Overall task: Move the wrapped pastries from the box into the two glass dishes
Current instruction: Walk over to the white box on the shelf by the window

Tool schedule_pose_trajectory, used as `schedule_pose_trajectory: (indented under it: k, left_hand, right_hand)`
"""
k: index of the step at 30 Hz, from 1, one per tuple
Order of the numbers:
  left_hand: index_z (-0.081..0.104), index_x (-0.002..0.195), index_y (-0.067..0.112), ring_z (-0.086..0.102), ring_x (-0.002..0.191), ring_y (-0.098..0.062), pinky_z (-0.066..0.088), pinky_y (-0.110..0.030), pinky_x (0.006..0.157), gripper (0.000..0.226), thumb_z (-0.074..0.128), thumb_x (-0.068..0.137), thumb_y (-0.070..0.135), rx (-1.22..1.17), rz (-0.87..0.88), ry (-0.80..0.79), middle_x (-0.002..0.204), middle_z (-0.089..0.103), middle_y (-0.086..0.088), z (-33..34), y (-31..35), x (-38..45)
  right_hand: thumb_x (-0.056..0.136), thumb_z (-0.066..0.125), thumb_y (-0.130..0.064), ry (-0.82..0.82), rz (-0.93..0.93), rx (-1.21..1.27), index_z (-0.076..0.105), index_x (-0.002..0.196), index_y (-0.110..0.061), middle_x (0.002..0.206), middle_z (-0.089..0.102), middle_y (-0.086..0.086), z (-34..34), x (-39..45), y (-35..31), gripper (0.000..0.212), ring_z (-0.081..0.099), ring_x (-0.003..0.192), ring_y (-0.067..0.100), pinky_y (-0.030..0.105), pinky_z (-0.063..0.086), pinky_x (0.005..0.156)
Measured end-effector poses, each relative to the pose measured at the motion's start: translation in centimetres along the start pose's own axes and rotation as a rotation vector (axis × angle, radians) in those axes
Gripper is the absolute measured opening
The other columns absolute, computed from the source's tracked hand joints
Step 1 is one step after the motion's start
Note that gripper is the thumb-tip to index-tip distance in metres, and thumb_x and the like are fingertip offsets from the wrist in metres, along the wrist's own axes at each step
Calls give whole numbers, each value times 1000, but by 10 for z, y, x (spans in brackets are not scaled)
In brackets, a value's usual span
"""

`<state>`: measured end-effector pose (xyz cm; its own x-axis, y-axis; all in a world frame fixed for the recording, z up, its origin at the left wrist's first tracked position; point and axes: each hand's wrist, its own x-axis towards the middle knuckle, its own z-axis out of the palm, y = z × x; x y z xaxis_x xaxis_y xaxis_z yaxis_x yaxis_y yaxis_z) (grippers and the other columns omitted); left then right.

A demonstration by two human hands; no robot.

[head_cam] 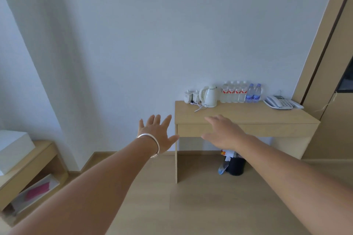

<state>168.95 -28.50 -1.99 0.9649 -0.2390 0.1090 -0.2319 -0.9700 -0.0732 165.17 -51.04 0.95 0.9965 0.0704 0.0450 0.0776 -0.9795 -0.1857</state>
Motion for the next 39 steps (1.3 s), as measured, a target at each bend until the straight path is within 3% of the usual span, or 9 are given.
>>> schedule_pose_trajectory:
  k: [7,18,23,27,39]
  left_hand:
    - [-5,150,33,-3,147,-25,-1,-56,116,77,23,88,70,-21,86,41,161,4,-6,17,-37,127]
    - [-6,150,32,-2,147,-25,1,-56,116,77,23,89,70,-29,4,17,161,4,-6,50,-118,244]
    - [-6,150,32,-3,147,-25,-1,-55,115,77,23,89,70,-31,-114,7,161,3,-6,70,-166,282]
    - [-7,150,33,-3,147,-25,0,-54,115,78,24,89,70,-17,-257,-16,161,2,-6,81,-213,308]
    - [-4,150,34,-1,147,-24,1,-54,116,78,25,88,72,14,-715,-11,161,3,-5,63,-328,357]
  right_hand:
    - [89,51,-48,-15,45,-29,25,151,-27,154,30,3,-2,127,-9,70,31,139,25,44,34,108]
    - [91,52,-47,-37,-51,-28,31,147,-22,147,39,6,26,281,-48,64,36,135,25,42,37,104]
    - [92,50,-50,-73,-183,-30,38,135,-30,149,36,4,45,361,-76,49,41,125,21,40,37,97]
    - [93,49,-53,-101,-302,-28,24,150,-26,154,29,3,61,436,-109,68,32,138,24,42,33,108]
    - [92,51,-53,-137,-774,34,28,149,-23,151,32,5,79,602,-241,68,33,137,24,43,31,110]
